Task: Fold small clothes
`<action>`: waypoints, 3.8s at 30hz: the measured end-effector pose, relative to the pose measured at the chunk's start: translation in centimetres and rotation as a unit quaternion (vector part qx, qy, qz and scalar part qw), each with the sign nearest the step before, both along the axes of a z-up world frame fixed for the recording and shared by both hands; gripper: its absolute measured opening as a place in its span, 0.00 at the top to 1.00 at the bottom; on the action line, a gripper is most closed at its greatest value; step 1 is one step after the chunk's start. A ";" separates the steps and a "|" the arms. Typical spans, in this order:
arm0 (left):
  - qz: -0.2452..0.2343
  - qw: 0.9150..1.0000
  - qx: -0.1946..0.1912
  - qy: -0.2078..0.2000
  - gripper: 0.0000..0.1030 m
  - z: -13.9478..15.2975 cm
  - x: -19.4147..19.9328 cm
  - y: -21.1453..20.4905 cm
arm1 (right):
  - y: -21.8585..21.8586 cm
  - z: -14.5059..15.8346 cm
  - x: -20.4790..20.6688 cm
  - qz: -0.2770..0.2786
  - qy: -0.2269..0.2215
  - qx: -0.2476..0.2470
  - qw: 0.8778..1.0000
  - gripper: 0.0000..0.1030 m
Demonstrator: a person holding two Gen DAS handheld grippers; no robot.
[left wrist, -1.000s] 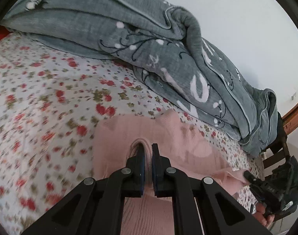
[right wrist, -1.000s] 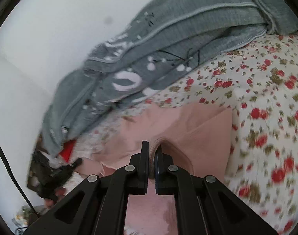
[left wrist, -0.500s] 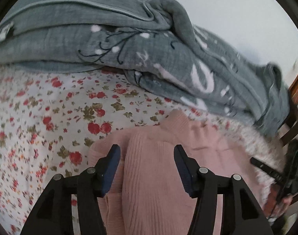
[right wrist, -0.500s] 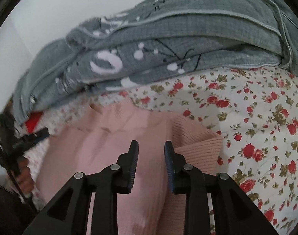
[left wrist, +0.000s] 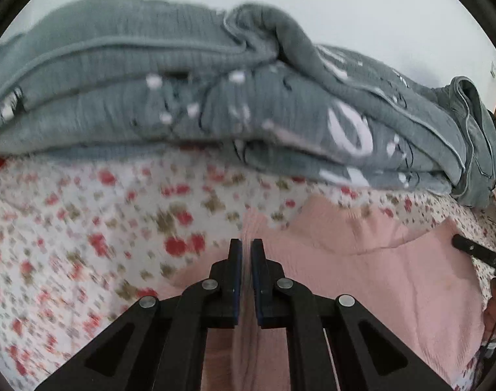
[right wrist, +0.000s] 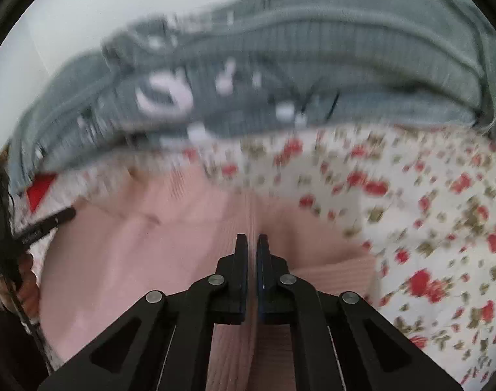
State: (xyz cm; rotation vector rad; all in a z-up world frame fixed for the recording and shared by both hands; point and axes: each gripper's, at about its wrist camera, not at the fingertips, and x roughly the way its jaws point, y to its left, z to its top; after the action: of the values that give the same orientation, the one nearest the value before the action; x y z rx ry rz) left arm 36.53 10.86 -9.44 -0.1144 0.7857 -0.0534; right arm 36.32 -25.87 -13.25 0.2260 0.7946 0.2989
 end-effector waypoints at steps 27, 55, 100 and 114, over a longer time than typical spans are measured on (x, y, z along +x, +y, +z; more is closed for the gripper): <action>0.020 0.998 0.043 0.048 0.88 -6.7 1.8 -1.0 | 0.7 -4.0 3.0 -0.022 0.024 -0.079 0.996 0.95; 0.007 0.997 0.058 0.050 0.85 -6.8 1.6 -1.3 | 0.8 -4.0 3.3 -0.015 0.027 -0.077 0.997 0.92; 0.006 0.997 0.059 0.051 0.85 -6.8 1.6 -1.3 | 0.8 -3.9 3.3 -0.014 0.028 -0.076 0.997 0.92; -0.002 0.998 0.045 0.034 0.80 -6.6 1.4 -1.4 | 1.4 -3.6 2.8 -0.020 0.017 -0.103 0.994 0.86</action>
State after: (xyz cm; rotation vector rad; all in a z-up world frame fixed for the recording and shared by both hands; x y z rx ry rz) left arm 37.91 9.46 -16.00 -0.0300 0.8545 -0.0190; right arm 39.16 -24.49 -16.81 0.0534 0.8467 0.1732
